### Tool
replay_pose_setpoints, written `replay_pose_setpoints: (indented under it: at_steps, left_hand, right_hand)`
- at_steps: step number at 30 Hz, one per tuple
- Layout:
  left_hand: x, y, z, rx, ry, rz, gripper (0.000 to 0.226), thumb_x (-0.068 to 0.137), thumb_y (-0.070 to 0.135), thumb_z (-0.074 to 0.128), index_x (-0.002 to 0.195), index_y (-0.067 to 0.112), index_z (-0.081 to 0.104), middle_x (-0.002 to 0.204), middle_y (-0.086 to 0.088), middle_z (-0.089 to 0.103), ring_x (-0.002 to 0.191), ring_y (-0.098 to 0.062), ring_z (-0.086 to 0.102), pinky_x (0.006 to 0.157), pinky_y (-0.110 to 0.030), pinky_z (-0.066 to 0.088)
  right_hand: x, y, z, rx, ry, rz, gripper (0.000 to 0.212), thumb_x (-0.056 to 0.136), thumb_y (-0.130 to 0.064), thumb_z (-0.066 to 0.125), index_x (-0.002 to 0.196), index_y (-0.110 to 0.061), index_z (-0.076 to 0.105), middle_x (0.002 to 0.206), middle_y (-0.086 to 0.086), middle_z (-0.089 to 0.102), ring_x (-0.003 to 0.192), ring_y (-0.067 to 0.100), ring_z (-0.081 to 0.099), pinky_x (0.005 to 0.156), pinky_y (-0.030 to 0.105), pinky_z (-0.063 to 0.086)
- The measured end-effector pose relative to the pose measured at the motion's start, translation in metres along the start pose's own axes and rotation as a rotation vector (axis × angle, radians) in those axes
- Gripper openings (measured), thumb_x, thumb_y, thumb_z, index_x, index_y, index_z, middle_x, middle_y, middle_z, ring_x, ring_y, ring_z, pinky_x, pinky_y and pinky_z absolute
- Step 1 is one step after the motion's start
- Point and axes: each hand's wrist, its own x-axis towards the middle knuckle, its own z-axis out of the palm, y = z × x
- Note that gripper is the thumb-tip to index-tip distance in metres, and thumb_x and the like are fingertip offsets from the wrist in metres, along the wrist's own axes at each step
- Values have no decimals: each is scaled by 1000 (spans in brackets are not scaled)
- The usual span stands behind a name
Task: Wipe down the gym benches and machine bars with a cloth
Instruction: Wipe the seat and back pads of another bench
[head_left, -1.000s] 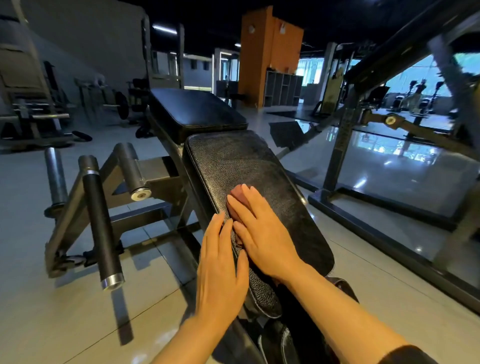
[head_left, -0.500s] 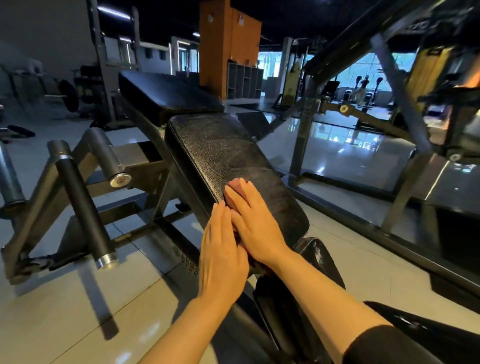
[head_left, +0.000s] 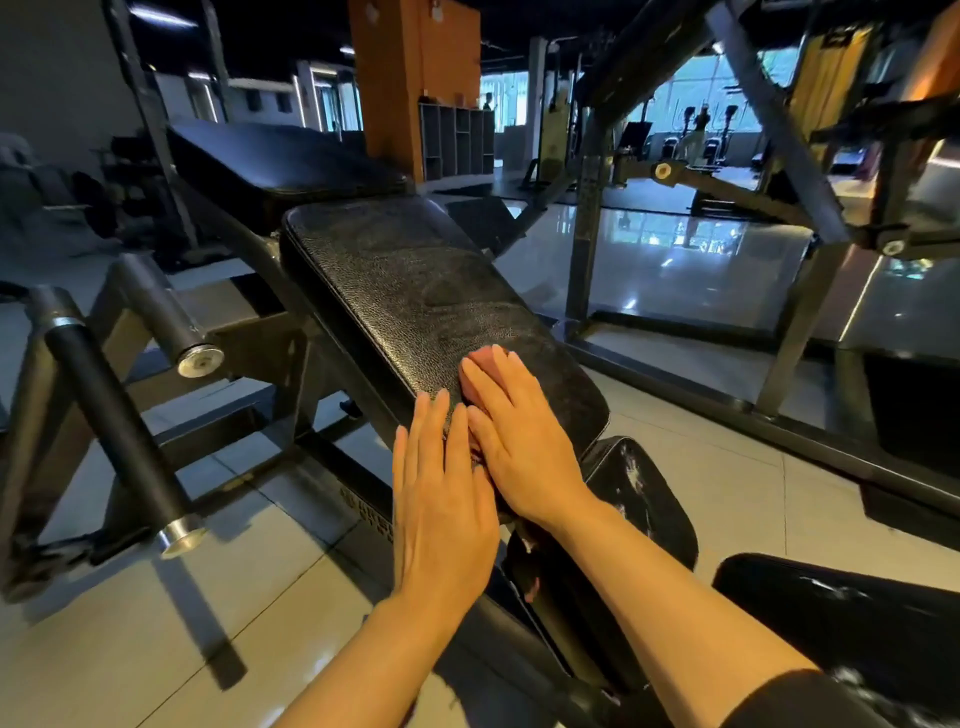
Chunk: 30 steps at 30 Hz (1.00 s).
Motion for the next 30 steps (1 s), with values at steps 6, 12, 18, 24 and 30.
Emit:
replay_pose_setpoints:
  at_steps: [6,12,18,24,30]
  left_hand:
    - [-6,4,11,100,-9,95,52,93,19,33,140,0,42,151,-15,35,146,-22,15,120,-40,1]
    - [-14,2,-1,137,-63,146,54,93,25,42,143,5,41,153,-10,32,147,-20,14,118,-50,12]
    - [-14,-1,-6,188,-85,143,57,92,33,38,143,8,40,153,-8,32,146,-16,13,115,-51,14]
    - [-11,4,-7,125,-39,81,51,92,22,46,141,7,44,149,-9,39,143,-15,20,115,-50,13]
    - [-9,7,-8,-78,91,-11,43,98,29,37,128,8,59,132,-4,56,127,-10,42,111,-41,33]
  right_hand:
    - [14,43,-10,-5,84,193,48,105,-32,31,152,-22,30,160,2,21,149,22,10,122,43,6]
    - [12,64,-14,12,207,417,46,100,-34,29,137,-14,48,141,8,44,128,27,37,113,43,29]
    - [-5,27,-6,7,203,359,42,104,-25,37,144,-14,41,150,8,33,142,28,23,118,40,20]
    - [-21,4,2,66,98,152,50,103,-32,33,150,-16,35,160,5,24,150,21,10,121,46,17]
    - [-29,-17,-11,291,-16,90,46,102,-22,48,147,-24,40,159,-11,23,149,6,9,120,24,12]
